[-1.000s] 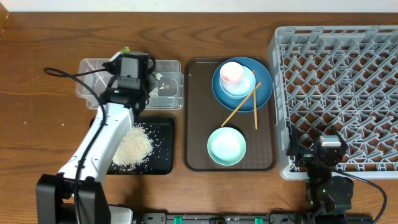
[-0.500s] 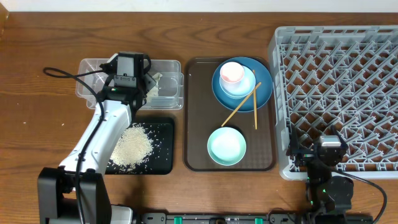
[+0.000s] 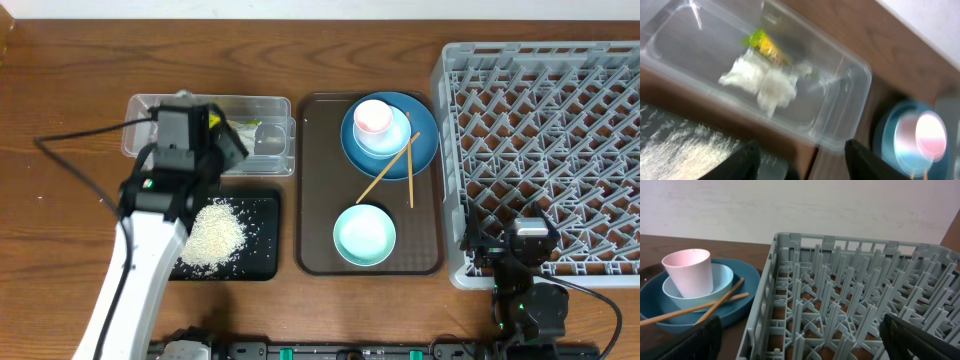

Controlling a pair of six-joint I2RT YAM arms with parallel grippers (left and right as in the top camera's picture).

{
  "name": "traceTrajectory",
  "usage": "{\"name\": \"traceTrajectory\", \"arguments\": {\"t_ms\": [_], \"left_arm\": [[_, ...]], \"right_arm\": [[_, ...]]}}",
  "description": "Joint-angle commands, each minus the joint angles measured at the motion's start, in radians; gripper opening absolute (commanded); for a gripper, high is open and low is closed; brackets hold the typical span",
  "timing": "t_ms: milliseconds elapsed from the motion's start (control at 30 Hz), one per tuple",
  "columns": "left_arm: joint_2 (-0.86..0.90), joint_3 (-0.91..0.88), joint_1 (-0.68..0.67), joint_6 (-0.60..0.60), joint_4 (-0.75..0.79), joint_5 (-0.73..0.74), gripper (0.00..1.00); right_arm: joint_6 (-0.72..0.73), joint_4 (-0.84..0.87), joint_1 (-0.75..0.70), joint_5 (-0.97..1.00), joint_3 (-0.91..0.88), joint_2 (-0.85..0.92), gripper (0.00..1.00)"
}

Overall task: Sort waste into correct bins and load items into the dishwasher rack
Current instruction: 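Carry the wrapper over the clear container and release it, then withdraw the left gripper to a hold pose beside the black tray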

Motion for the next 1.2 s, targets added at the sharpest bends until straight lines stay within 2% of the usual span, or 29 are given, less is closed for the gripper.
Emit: {"name": "traceTrajectory", "arguments": {"t_ms": [0,200,367,533,600,800,1000,1167], "left_arm": [[-0.051,0.009,0.002,0.042,-0.096,0.049,0.59],[-0.101,0.009,0.002,0.042,-0.317,0.057,0.6],[-0.101,0.008,-0.001,0.043,-0.367,0.227,0.59],[-0.101,0.008,-0.058,0.034,-0.364,0.283,0.58],[-0.101,0.008,-0.101,0.02,-0.352,0.283,0.54],[-0.071,0.008,-0.244,0.0,-0.253,0.279,0.54],[0.024,0.008,-0.367,-0.016,-0.162,0.276,0.54],[0.119,0.008,-0.437,-0.015,-0.154,0.276,0.54]], "right_arm": [[0.016,-0.005,0.01,-0.004,-0.001,-0.002,0.99],[0.016,-0.005,0.01,-0.004,-0.001,-0.002,0.99],[0.016,-0.005,0.01,-0.004,-0.001,-0.002,0.99],[0.016,-0.005,0.01,-0.004,-0.001,-0.002,0.99],[0.016,-0.005,0.01,-0.004,-0.001,-0.002,0.99],[0.016,-0.005,0.01,-0.004,-0.001,-0.002,0.99],[0.016,-0.005,0.01,-0.004,-0.001,-0.002,0.99],[0.016,-0.005,0.01,-0.004,-0.001,-0.002,0.99]]}}
